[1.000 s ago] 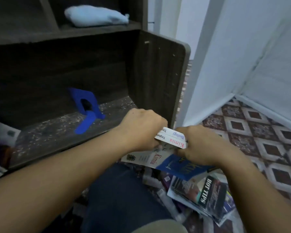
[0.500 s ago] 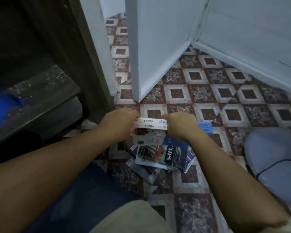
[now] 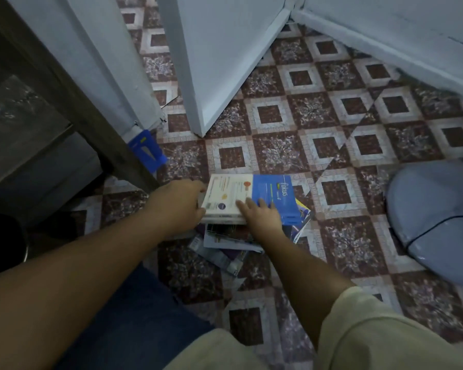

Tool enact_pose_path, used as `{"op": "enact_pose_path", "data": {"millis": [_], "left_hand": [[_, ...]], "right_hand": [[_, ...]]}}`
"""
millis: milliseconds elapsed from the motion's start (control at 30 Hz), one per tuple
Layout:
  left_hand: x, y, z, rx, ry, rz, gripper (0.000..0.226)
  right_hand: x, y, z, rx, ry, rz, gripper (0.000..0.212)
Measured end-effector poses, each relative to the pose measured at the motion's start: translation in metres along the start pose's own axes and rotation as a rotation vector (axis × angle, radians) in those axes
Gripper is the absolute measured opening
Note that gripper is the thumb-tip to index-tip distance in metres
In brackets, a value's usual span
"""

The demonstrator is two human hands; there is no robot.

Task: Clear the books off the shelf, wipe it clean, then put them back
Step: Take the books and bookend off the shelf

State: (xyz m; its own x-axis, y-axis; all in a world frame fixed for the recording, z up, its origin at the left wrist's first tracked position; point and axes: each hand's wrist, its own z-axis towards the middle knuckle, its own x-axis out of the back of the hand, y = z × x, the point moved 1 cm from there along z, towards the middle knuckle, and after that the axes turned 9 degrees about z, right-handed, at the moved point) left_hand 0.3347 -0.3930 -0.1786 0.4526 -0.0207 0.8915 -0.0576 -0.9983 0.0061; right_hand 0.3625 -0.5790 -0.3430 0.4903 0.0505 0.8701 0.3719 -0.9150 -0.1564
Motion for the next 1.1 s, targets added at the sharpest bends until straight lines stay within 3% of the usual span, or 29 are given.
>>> {"op": "enact_pose_path", "data": {"millis": [100,300,467,533,633,800,933,1100], "left_hand": [[-0.011,0.000,-0.004,-0.013,0.006,-0.043,0.046],[-0.023,-0.008,0.002,0.029,-0.013,-0.071,0.031],[-0.028,-0.019,-0.005,0.051,-0.035,-0.066,0.042],[-0.027,-0.026,-0.015,0.070,-0.027,-0.082,0.048],[-0.024,-0.041,-0.032,0.083,0.022,-0.095,0.052],[-0.008,-0.079,-0.074,0.157,0.145,-0.125,0.050],[0.001,-0.103,-0.119,0.252,0.226,-0.158,0.048],[0.014,-0.141,-0.186,0.354,0.353,-0.151,0.048]], "right_hand": [[-0.044,0.000,-0.016,-0.027,-0.129,0.035,0.066],[-0.048,0.002,-0.011,-0.049,-0.173,0.097,0.069],[-0.039,0.001,-0.009,-0.099,-0.302,0.136,0.076],[-0.023,-0.006,-0.008,-0.108,-0.350,0.070,0.069],[0.015,-0.029,-0.010,-0.068,-0.151,-0.024,0.040],[0.097,-0.100,-0.037,0.127,0.272,0.153,0.033],[0.157,-0.150,-0.069,0.225,0.436,0.216,0.026],[0.202,-0.219,-0.107,0.387,0.477,0.206,0.031]]}}
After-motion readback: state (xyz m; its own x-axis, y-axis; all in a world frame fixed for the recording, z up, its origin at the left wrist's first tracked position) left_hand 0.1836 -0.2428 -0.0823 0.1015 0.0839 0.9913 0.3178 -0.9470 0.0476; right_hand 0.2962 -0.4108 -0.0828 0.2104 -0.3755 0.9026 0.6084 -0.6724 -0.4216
